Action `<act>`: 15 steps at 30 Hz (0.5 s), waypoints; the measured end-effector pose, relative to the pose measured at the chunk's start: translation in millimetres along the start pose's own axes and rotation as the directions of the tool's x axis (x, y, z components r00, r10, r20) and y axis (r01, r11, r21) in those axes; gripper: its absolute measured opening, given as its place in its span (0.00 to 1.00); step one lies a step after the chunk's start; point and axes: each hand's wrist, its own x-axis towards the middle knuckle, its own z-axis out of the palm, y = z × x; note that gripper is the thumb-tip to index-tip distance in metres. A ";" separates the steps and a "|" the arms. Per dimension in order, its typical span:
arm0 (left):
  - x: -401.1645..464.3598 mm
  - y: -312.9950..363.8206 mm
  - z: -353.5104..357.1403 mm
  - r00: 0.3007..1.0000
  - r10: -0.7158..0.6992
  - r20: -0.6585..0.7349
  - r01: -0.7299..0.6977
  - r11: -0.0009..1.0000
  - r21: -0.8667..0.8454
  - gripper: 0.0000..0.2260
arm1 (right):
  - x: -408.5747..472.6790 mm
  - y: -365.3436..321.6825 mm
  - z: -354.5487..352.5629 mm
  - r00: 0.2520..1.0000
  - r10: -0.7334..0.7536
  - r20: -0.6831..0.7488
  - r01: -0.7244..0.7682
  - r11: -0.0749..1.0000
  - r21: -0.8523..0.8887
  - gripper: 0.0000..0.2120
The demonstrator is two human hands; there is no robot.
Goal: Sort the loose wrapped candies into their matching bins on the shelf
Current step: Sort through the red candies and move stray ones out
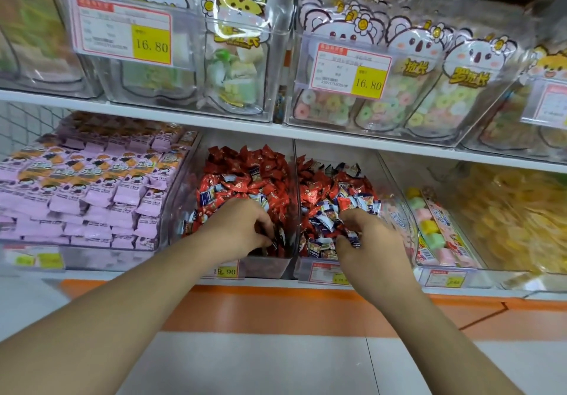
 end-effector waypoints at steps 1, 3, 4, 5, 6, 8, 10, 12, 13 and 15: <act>-0.6 0.8 -0.3 1.000 0.010 -0.013 -0.010 1.000 -0.006 0.04 | 0.1 -0.5 0.1 1.000 0.002 0.005 -0.002 1.000 0.001 0.19; -3.9 1.8 -1.7 0.999 0.011 -0.053 -0.014 0.998 -0.059 0.04 | -0.8 -3.3 -1.0 1.000 0.003 0.005 -0.003 1.000 0.004 0.18; -6.4 2.3 -4.0 0.996 0.004 -0.087 -0.013 0.994 -0.104 0.04 | -1.5 -5.5 -1.3 1.000 -0.003 0.000 0.003 1.000 0.005 0.18; -9.0 2.7 -6.9 0.992 -0.008 -0.126 -0.012 0.987 -0.159 0.04 | -2.6 -8.0 -1.9 1.000 -0.014 -0.007 0.014 1.000 0.006 0.18; -12.2 3.4 -10.3 0.986 -0.021 -0.167 -0.016 0.975 -0.223 0.04 | -3.8 -11.1 -2.6 1.000 -0.027 -0.014 0.027 1.000 0.011 0.18; -19.9 6.5 -17.0 0.971 -0.044 -0.233 -0.044 0.931 -0.363 0.04 | -6.9 -20.4 -4.6 0.998 -0.063 -0.022 0.063 0.997 0.039 0.20; -28.8 13.7 -23.1 0.968 -0.045 -0.249 -0.086 0.866 -0.493 0.03 | -10.1 -32.1 -5.7 0.990 -0.137 -0.022 0.139 0.987 0.078 0.22; -38.3 24.3 -27.0 0.975 -0.026 -0.222 -0.112 0.802 -0.586 0.03 | -13.0 -43.1 -5.2 0.975 -0.220 -0.004 0.219 0.966 0.140 0.21; -42.3 30.0 -27.7 0.979 -0.008 -0.204 -0.123 0.776 -0.619 0.03 | -14.6 -47.4 -4.6 0.970 -0.243 0.003 0.238 0.954 0.181 0.19; -47.1 38.5 -25.9 0.982 0.040 -0.187 -0.153 0.746 -0.648 0.03 | -17.0 -51.2 -3.8 0.969 -0.246 -0.016 0.243 0.942 0.230 0.11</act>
